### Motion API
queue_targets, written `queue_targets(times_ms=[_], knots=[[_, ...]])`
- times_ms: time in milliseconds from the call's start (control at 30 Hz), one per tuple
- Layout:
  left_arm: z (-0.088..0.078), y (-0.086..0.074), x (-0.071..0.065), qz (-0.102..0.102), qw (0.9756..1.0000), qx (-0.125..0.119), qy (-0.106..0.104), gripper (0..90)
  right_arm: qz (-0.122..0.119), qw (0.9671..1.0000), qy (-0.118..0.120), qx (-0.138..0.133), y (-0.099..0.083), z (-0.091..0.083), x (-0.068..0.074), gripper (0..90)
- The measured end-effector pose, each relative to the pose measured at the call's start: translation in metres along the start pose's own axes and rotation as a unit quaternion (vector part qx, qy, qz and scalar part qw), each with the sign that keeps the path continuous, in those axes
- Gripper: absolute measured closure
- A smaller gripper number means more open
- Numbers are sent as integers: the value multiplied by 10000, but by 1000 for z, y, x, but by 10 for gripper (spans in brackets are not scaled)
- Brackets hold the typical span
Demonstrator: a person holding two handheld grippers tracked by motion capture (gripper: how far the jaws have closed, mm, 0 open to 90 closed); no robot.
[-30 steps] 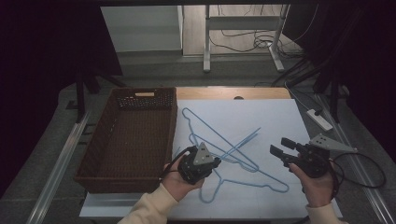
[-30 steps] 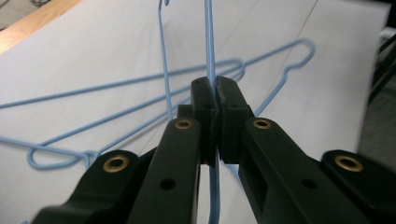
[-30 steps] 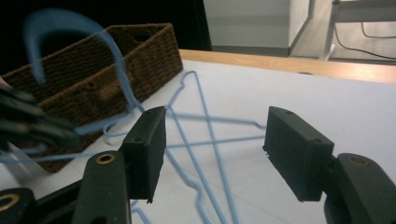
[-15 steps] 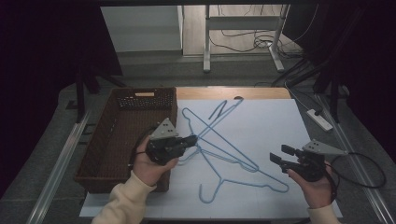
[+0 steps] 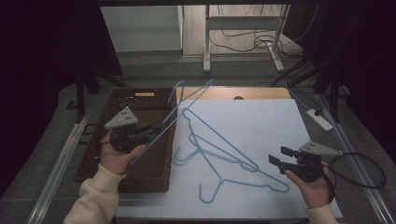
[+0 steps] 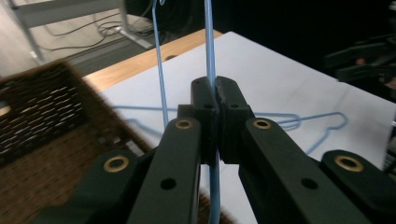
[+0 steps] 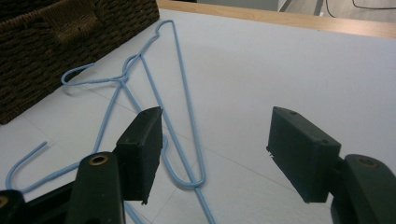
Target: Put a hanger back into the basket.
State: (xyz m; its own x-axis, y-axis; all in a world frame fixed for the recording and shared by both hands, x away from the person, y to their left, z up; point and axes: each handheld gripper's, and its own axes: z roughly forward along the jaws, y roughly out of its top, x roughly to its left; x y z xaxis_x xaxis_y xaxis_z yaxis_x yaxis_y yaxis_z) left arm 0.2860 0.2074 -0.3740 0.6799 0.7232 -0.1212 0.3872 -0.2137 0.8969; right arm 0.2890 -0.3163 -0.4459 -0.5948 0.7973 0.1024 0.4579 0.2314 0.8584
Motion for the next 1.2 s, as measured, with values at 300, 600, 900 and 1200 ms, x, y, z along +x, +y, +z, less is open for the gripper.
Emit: queue_targets(times_ms=[300, 600, 900, 1200], knots=[[-16, -30, 51, -558, 9983, -2, 171, 879, 22, 10000, -32, 83, -2, 4, 0, 357], [-34, -48, 71, -714, 9970, -53, 278, 879, 49, 9999, -61, 143, -4, 6, -1, 357], [-47, -52, 71, -605, 9976, 5, 340, 880, 53, 9999, -64, 142, -4, 6, 0, 357], [-46, -64, 75, -580, 9975, 278, 283, 880, 18, 9998, -56, 193, -4, 7, 1, 356]])
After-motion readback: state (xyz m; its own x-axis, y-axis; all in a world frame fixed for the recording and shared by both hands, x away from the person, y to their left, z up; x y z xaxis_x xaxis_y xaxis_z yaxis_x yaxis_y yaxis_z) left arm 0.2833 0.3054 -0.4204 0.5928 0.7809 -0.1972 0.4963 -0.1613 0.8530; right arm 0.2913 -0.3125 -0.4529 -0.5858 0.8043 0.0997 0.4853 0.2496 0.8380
